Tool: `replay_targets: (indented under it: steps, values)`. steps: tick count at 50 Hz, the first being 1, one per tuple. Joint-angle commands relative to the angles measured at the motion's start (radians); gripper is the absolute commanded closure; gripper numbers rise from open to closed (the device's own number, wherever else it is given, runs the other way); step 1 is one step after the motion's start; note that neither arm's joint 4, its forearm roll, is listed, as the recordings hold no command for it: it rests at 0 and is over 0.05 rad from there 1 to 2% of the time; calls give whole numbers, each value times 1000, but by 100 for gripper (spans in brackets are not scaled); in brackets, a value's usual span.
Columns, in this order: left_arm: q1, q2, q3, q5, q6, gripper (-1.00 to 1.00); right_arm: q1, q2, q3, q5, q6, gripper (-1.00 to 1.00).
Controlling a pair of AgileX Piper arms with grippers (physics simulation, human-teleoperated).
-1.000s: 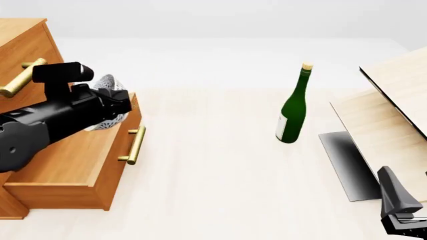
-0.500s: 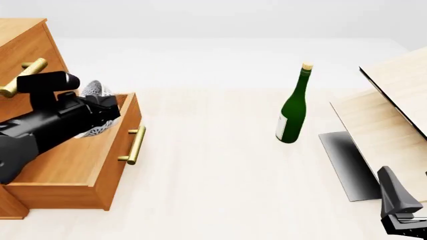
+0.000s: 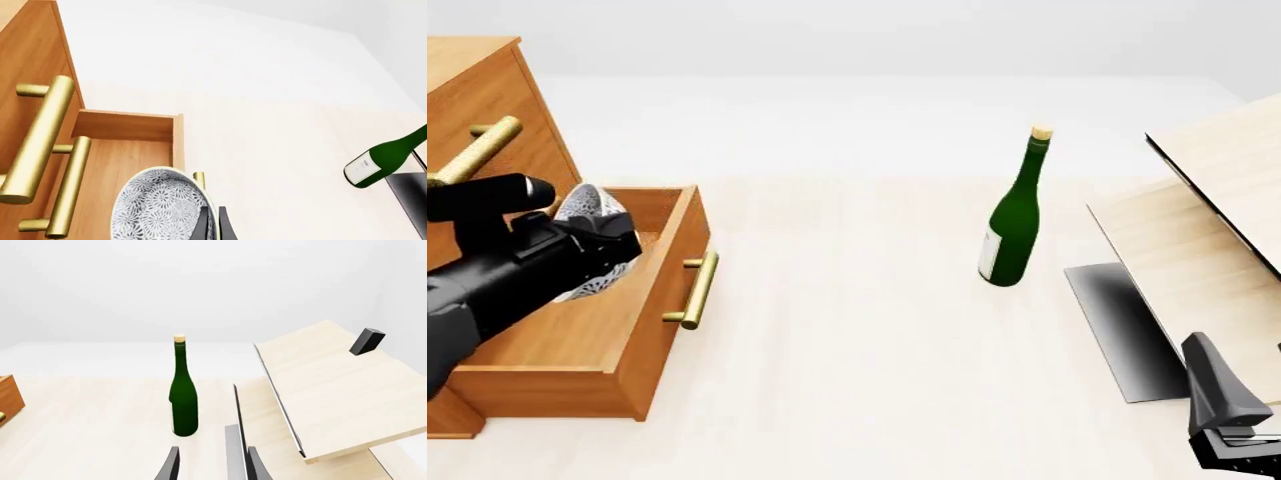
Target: Put the bowl in the bottom drawer of the cabinet.
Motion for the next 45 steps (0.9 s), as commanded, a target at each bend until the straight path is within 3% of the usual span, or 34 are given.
replay_targets:
  steps: [1,14,40,41,42,45]
  values:
    - [23,-22,42,-28,-14,100,0,0,0,0,0,-100]
    - [30,2,61,-46,-23,100,0,0,0,0,0,-100]
    - [43,102,4,-38,4,100,0,0,0,0,0,-100]
    - [43,78,-41,33,7,100,0,0,0,0,0,-100]
    - [43,107,-14,-22,7,100,0,0,0,0,0,-100]
    - [43,128,-17,-38,8,100,0,0,0,0,0,-100]
